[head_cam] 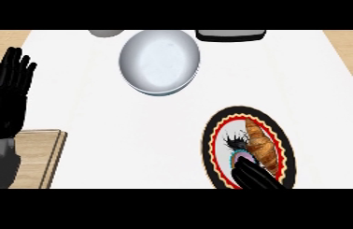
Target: Pick the cupcake from the plate and place it in the bowl
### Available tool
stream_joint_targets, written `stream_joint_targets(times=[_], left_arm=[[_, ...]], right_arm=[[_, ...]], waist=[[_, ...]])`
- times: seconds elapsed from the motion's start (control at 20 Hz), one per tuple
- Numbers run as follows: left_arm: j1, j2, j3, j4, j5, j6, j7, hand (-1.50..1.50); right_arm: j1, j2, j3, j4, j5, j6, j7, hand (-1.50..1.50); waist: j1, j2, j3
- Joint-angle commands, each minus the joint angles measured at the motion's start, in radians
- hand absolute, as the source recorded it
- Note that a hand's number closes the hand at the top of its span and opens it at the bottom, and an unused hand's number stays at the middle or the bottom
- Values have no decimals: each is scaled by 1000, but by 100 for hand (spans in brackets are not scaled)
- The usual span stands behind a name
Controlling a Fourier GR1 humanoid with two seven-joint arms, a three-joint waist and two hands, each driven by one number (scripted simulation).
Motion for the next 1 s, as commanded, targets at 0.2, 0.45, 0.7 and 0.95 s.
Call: stream_joint_targets(times=[0.2,0.45,0.7,0.95], left_arm=[[0,-11,9,-7,4,-13,-6,0],[1,-30,-4,-5,-15,-4,-10,0],[5,-15,28,14,0,-39,-24,0],[-56,-49,6,13,-44,-19,10,0]], right_arm=[[44,-304,-198,-206,2,185,299,-150],[-7,-457,-250,-205,-94,365,392,-150],[-46,-566,-347,-240,-222,513,457,-150],[-125,-482,-326,-138,-238,589,502,-150]], waist=[[-1,0,-2],[16,4,-1],[17,4,0],[34,9,2]])
